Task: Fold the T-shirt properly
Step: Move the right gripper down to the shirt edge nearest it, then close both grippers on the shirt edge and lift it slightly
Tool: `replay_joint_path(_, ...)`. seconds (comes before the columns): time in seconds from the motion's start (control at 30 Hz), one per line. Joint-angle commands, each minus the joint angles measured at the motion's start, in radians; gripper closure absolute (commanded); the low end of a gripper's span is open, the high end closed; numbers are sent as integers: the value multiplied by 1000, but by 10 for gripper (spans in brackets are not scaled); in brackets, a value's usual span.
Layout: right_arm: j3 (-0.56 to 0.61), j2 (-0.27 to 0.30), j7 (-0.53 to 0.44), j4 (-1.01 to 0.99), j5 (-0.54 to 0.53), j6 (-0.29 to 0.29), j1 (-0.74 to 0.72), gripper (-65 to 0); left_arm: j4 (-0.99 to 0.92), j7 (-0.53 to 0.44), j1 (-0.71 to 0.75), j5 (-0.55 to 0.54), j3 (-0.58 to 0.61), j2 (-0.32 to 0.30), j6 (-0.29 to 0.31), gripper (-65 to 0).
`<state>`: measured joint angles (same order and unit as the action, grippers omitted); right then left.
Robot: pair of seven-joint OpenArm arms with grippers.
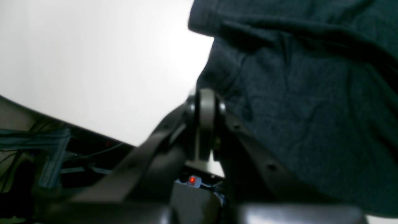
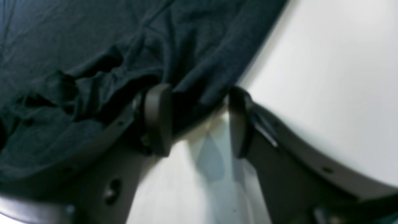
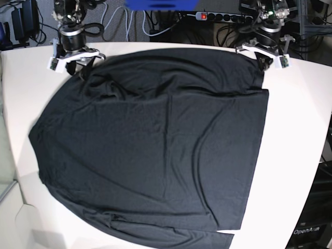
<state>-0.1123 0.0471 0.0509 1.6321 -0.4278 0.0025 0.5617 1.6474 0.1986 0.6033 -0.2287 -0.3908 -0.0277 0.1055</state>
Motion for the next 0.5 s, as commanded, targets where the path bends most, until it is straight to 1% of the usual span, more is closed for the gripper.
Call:
replay_joint_path(0.0,-2,3,-9,15,-9,3,-10,-244,14,-24,7,1,-1,-5,1,0)
replay_joint_path(0.17,-7,3,93,15,-9,3,-50,-212,14,-24,7,1,-1,-5,1,0)
replay_joint_path(0.3,-5,3,106,10,-10,3,-56,-196,12,-24,7,1,-1,-5,0,0)
replay_joint_path(0.4,-3,3,106,10,-10,3,-68,-152,12,-24,4,1,-3,-5,0,0)
replay_joint_path(0.47,-3,3,106,10,-10,3,-68,-99,14,-24,4,1,-3,-5,0,0)
